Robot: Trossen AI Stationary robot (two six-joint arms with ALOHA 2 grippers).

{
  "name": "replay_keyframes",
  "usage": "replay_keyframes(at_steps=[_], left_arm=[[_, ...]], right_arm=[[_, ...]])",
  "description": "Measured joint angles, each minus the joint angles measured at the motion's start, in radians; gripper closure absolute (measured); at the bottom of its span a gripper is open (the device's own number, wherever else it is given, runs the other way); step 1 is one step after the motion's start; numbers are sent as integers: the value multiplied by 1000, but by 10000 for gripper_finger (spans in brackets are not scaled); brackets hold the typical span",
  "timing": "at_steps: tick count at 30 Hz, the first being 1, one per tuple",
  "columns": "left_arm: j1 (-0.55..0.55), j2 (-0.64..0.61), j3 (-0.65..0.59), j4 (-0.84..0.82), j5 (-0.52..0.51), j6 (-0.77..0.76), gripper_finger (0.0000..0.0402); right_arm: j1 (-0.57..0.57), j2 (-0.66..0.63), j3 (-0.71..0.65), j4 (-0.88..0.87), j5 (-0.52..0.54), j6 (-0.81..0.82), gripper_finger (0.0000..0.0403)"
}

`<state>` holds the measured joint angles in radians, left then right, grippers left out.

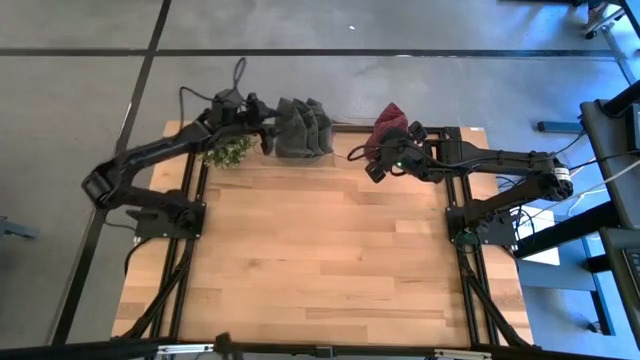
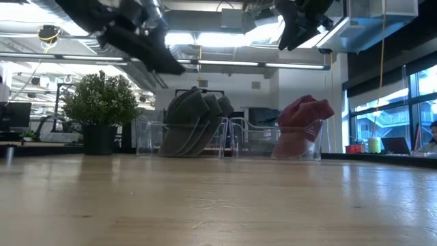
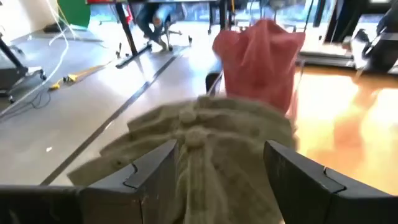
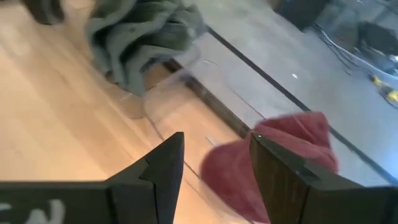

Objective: Pick & Place hat
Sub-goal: Return to Home Position

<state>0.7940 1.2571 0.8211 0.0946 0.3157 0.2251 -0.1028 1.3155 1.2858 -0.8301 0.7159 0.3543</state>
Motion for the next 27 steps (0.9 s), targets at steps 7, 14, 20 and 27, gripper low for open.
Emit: replay_keyframes(at_steps=[7, 14, 20, 27], left_arm=[[-137, -239, 0, -109, -44, -260, 168], [-303, -403, 0, -226, -93, -355, 168], [-439, -553, -33, -334, -191, -422, 168], [-560, -787, -200, -229, -161, -369, 168]], right_arm=[[16, -1, -119, 394, -175, -198, 219], [7, -29, -474, 1128, -405, -306, 219], [7, -218, -621, 1161, -411, -292, 219], [7, -496, -770, 1074, -449, -280, 219]])
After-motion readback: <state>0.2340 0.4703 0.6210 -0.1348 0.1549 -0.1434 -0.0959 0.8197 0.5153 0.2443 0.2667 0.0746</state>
